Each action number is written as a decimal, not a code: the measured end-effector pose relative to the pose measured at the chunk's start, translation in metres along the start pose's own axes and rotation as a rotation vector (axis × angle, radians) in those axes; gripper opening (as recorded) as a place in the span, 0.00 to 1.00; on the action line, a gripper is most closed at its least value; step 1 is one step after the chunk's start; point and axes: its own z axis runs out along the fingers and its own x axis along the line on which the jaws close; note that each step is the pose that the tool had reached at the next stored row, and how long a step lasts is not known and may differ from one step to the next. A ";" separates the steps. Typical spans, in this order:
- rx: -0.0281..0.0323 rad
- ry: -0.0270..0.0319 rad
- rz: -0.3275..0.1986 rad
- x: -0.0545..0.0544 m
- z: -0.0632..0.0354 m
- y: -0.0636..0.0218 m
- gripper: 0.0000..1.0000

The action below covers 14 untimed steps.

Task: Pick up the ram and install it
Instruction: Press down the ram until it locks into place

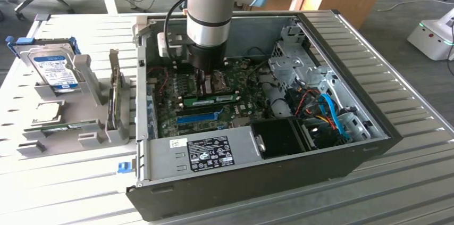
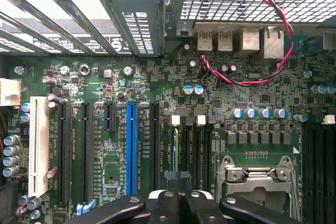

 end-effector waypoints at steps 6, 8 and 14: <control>0.0000 0.0000 0.000 0.000 0.0005 0.0000 0.11; 0.0000 0.0000 0.000 0.000 0.0005 0.0000 0.11; 0.0001 -0.0003 0.000 0.000 0.0011 -0.0001 0.11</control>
